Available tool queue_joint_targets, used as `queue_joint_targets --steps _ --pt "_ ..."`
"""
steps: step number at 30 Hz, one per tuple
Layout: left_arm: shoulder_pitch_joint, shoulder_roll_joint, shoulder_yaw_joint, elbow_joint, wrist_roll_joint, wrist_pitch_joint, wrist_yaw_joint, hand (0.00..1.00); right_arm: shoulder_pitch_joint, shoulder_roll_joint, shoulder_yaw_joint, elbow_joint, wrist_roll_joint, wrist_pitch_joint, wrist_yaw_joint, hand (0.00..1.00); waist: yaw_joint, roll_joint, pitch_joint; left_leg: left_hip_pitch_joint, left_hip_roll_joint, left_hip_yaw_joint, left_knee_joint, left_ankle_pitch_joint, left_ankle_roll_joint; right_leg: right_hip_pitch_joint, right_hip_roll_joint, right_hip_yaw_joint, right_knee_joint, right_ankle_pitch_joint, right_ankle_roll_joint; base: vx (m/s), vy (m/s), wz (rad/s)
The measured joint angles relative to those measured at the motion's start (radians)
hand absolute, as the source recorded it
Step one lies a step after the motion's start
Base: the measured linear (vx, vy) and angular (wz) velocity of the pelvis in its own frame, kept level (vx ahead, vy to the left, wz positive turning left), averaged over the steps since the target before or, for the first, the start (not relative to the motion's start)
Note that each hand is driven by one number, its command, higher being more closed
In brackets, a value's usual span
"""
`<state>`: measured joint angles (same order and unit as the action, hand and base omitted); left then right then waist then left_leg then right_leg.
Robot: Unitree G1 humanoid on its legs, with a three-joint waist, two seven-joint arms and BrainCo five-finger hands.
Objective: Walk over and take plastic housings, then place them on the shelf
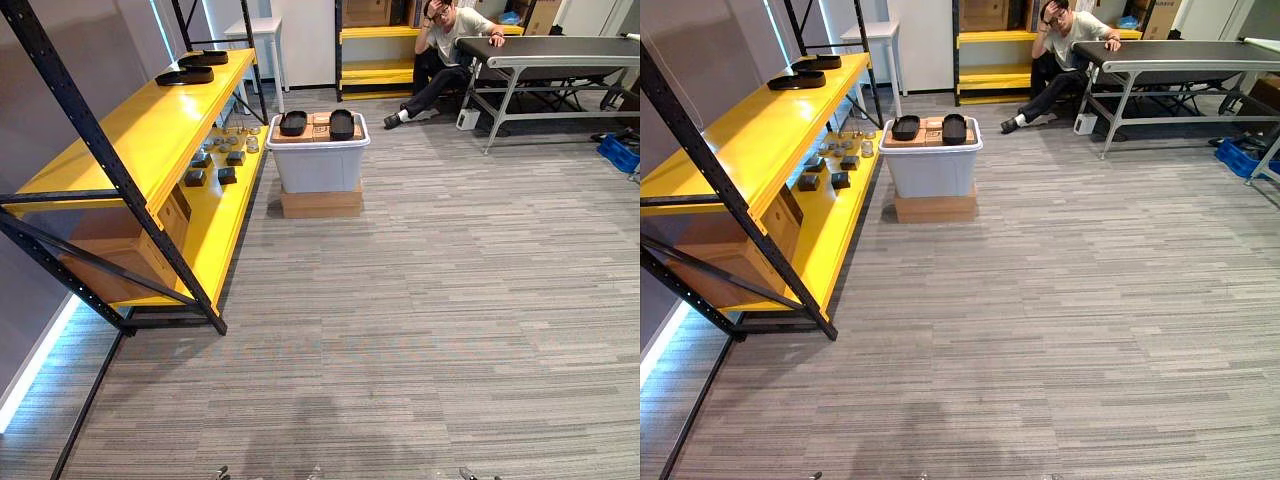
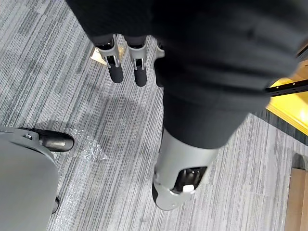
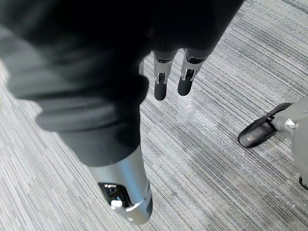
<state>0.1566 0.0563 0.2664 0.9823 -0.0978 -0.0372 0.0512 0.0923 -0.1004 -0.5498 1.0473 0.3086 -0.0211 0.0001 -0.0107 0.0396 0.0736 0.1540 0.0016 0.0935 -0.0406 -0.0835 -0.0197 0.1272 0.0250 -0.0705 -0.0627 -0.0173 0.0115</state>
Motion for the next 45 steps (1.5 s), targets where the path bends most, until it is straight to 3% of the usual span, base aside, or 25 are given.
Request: queue_joint_targets --steps 13,23,24,25,27,28,29,32,33,35,37,38,39,40,43,45 --pt "-0.025 -0.003 -0.017 0.022 -0.017 0.000 -0.014 0.00 -0.025 0.020 0.003 0.030 0.000 0.001 0.000 0.00 0.002 -0.006 0.003 -0.001 0.000 -0.011 -0.006 0.001 0.000 0.001 0.000 -0.020 -0.002 0.000 0.000 -0.02 -0.008 0.02" --pt "-0.045 -0.002 -0.020 0.037 -0.039 0.001 -0.015 0.00 -0.060 0.024 0.022 0.034 0.000 0.002 0.000 0.00 0.007 -0.019 0.012 -0.054 -0.001 0.015 -0.005 -0.009 0.019 -0.071 0.001 0.006 0.012 -0.006 0.005 -0.02 -0.006 -0.09" --pt "-0.055 -0.001 -0.027 0.035 -0.039 0.001 -0.015 0.00 -0.069 0.026 0.022 0.030 0.000 0.002 0.001 0.00 0.005 -0.017 0.023 -0.071 -0.001 0.017 0.020 -0.031 0.020 -0.107 -0.003 0.006 0.075 -0.041 0.020 0.02 0.024 -0.04" --pt "-0.064 0.002 -0.049 0.024 -0.039 0.001 -0.015 0.00 -0.077 0.029 0.022 0.028 0.000 0.002 0.001 0.00 0.003 -0.014 0.047 -0.078 0.002 0.016 0.054 -0.058 0.034 -0.159 -0.010 0.002 0.209 -0.099 0.058 0.02 0.031 -0.07" --pt "-0.072 0.009 -0.072 0.015 -0.039 0.001 -0.016 0.00 -0.081 0.040 0.023 0.027 0.000 0.002 0.002 0.00 0.003 -0.010 0.069 -0.074 0.011 0.020 0.080 -0.084 0.044 -0.261 -0.018 -0.011 0.451 -0.144 0.098 0.03 0.048 -0.05" --pt "-0.077 0.024 -0.102 0.015 -0.038 0.003 -0.015 0.00 -0.076 0.052 0.025 0.028 0.000 0.002 0.003 0.00 -0.001 -0.009 0.089 -0.042 0.010 0.012 0.078 -0.096 0.060 -0.336 -0.037 -0.046 0.618 -0.177 0.096 0.10 0.073 0.02" --pt "-0.079 0.033 -0.116 0.015 -0.037 0.003 -0.015 0.00 -0.054 0.059 0.043 0.029 -0.001 0.003 0.005 0.00 -0.001 -0.012 0.091 -0.019 0.012 0.011 0.076 -0.113 0.070 -0.371 -0.053 -0.083 0.667 -0.208 0.081 0.18 0.068 0.03" --pt "-0.093 0.042 -0.125 0.016 -0.034 0.003 -0.014 0.00 -0.040 0.059 0.060 0.030 0.000 0.003 0.006 0.00 -0.022 -0.003 0.098 0.011 0.031 0.008 0.079 -0.149 0.060 -0.451 -0.059 -0.117 0.603 -0.218 0.070 0.29 0.009 0.04" --pt "-0.115 0.048 -0.126 0.018 -0.030 0.003 -0.013 0.00 -0.042 0.057 0.060 0.028 -0.001 0.003 0.006 0.00 -0.039 0.008 0.106 0.025 0.057 -0.006 0.078 -0.164 0.045 -0.490 -0.048 -0.139 0.527 -0.205 0.051 0.41 -0.080 0.42" --pt "-0.143 0.055 -0.128 0.019 -0.010 0.001 -0.014 0.00 -0.029 0.057 0.056 0.028 -0.002 0.003 0.005 0.00 -0.067 0.020 0.113 0.064 0.106 -0.034 0.057 -0.181 0.015 -0.520 -0.015 -0.137 0.376 -0.120 0.011 0.49 -0.141 0.57" --pt "-0.151 0.063 -0.127 0.019 0.003 -0.005 -0.014 0.00 0.003 0.060 0.056 0.029 -0.004 0.002 0.005 0.00 -0.072 0.005 0.106 0.105 0.124 -0.043 0.083 -0.212 -0.039 -0.506 -0.014 -0.130 0.327 0.065 -0.041 0.55 -0.211 0.35" --pt "-0.151 0.044 -0.108 0.016 0.005 -0.009 -0.017 0.00 -0.004 0.065 0.028 0.031 -0.005 0.002 0.005 0.00 -0.064 0.016 0.110 0.082 0.151 -0.039 0.199 -0.210 -0.062 -0.494 0.005 -0.137 0.377 0.029 -0.077 0.82 -0.308 0.10" --pt "-0.147 0.024 -0.070 0.017 0.005 -0.009 -0.015 0.00 -0.003 0.078 -0.002 0.024 -0.005 0.001 0.008 0.00 -0.061 0.010 0.108 0.005 0.154 -0.035 0.396 -0.161 -0.094 -0.456 0.005 -0.135 0.369 -0.009 -0.087 0.97 -0.337 0.00" --pt "-0.135 -0.004 -0.028 0.016 0.004 -0.007 -0.015 0.00 0.003 0.076 -0.003 0.022 -0.004 0.002 0.009 0.00 -0.058 0.016 0.115 -0.075 0.169 -0.043 0.635 -0.081 -0.092 -0.374 0.011 -0.132 0.328 -0.034 -0.103 0.83 -0.278 0.06" --pt "-0.100 -0.026 0.004 -0.004 0.003 -0.007 -0.018 0.00 0.007 0.075 -0.008 0.022 -0.004 0.004 0.008 0.00 -0.052 0.015 0.135 -0.208 0.220 -0.016 1.030 -0.091 -0.112 -0.134 0.039 -0.118 0.201 -0.049 -0.116 0.53 -0.162 0.00" --pt "-0.080 -0.040 0.005 -0.019 0.001 -0.007 -0.019 0.00 -0.002 0.071 -0.009 0.017 -0.005 0.006 0.007 0.00 -0.020 0.008 0.133 -0.305 0.225 0.038 1.082 -0.118 -0.106 -0.029 0.042 -0.071 0.125 -0.054 -0.124 0.55 -0.108 -0.37"
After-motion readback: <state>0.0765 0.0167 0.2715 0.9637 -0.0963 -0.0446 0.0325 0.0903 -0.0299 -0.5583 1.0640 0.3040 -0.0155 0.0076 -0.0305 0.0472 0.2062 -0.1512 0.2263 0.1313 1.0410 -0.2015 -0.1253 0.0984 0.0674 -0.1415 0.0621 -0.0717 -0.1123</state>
